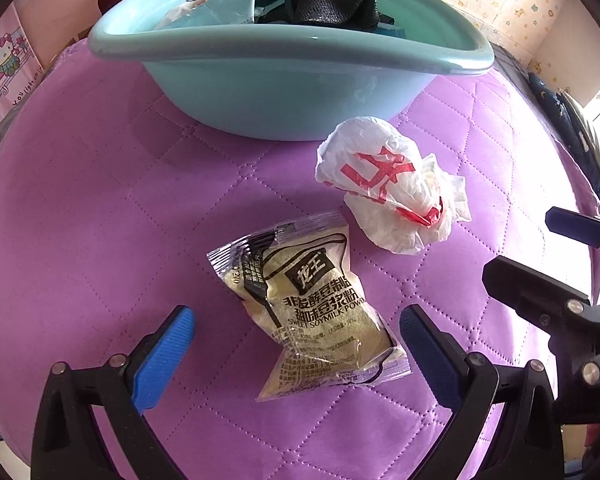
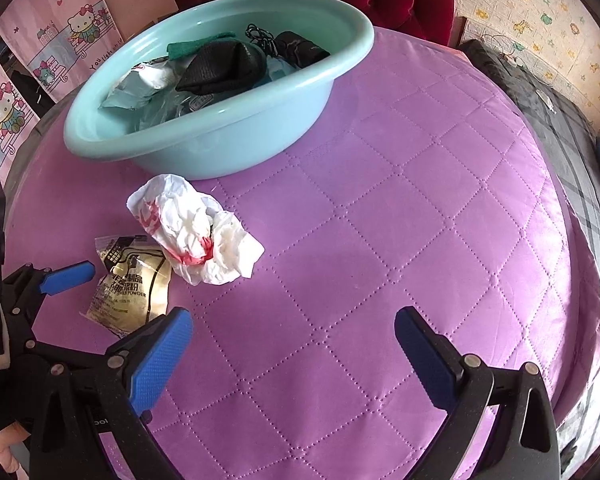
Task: Organize soft objects
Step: 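Grasp the snack packet with the left tool while the right tool grasps the white-and-red bag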
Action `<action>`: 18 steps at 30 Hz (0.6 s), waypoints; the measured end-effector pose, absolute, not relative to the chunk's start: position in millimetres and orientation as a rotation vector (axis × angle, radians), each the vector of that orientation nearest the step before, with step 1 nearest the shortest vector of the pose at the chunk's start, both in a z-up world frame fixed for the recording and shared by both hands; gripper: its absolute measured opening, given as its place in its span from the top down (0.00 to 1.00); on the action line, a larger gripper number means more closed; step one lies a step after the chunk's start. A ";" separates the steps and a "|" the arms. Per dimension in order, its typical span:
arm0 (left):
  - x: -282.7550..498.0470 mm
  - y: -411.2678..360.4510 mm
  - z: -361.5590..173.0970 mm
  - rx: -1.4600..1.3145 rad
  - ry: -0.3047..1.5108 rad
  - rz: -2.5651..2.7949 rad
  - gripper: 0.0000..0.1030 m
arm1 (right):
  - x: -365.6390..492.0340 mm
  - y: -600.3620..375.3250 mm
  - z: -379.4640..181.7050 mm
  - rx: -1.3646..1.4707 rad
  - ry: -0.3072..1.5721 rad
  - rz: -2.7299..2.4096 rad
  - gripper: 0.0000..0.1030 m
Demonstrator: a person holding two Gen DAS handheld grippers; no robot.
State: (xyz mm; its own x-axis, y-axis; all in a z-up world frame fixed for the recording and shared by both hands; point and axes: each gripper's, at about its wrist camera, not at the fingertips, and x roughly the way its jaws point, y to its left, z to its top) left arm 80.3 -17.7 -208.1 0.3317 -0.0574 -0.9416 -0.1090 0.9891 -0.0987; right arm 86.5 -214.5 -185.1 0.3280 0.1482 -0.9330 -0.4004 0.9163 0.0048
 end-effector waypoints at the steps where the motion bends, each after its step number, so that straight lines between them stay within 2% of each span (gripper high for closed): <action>1: 84.9 -18.3 -208.4 -0.157 1.233 0.030 0.13 | 86.2 -213.6 -185.6 -0.241 1.188 0.366 0.00; 3: 84.9 -17.1 -208.3 -0.162 1.228 0.022 0.28 | 88.4 -215.1 -186.3 -0.238 1.190 0.365 0.00; 6: 93.4 -25.3 -208.7 -0.145 1.231 0.000 0.32 | 91.5 -213.5 -188.7 -0.238 1.200 0.370 0.00; 10: 92.2 -19.8 -206.4 -0.184 1.229 -0.034 0.49 | 92.6 -209.1 -190.8 -0.242 1.204 0.380 0.00; 15: 89.5 -8.3 -201.1 -0.223 1.218 -0.065 0.58 | 94.6 -203.7 -192.7 -0.239 1.208 0.392 0.00; 18: 87.4 -0.6 -198.6 -0.237 1.216 -0.082 0.59 | 96.1 -197.9 -193.8 -0.244 1.210 0.399 0.00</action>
State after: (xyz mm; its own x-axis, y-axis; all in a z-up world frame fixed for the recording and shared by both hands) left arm 87.4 -0.6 -198.6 0.3482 -0.1892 -0.9181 -0.0641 0.9723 -0.2247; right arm 96.1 -197.9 -193.8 0.2958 0.1680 -0.9404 -0.4239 0.9053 0.0284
